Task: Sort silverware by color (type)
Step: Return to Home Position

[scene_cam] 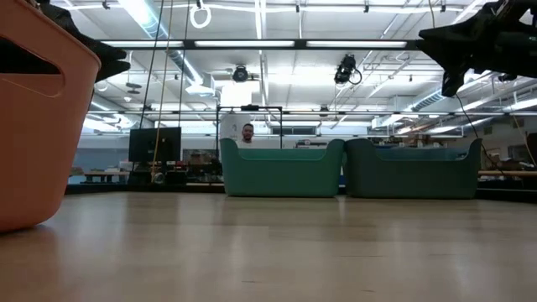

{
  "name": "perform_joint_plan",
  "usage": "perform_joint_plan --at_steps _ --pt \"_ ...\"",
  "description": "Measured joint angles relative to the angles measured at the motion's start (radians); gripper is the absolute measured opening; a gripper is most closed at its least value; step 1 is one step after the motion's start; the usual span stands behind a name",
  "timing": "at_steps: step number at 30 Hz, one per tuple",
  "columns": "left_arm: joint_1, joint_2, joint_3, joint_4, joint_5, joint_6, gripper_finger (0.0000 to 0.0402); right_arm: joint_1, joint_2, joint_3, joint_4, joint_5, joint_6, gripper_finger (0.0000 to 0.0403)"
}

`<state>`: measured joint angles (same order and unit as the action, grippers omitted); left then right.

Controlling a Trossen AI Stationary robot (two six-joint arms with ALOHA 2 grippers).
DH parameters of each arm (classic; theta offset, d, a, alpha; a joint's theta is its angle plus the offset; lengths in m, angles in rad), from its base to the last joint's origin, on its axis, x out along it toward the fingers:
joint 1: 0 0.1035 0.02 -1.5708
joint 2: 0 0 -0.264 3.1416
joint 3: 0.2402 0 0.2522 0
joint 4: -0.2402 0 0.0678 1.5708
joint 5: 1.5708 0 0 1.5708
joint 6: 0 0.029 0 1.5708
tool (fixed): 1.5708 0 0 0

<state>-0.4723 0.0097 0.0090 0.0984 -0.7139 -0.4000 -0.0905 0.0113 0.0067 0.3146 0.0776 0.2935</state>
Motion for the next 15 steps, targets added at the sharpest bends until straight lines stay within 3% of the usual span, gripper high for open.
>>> perform_joint_plan --at_steps 15 --pt "0.096 -0.009 0.0 0.0 0.0 0.001 0.0096 -0.024 -0.009 0.0 -0.001 0.001 0.0 0.0084"
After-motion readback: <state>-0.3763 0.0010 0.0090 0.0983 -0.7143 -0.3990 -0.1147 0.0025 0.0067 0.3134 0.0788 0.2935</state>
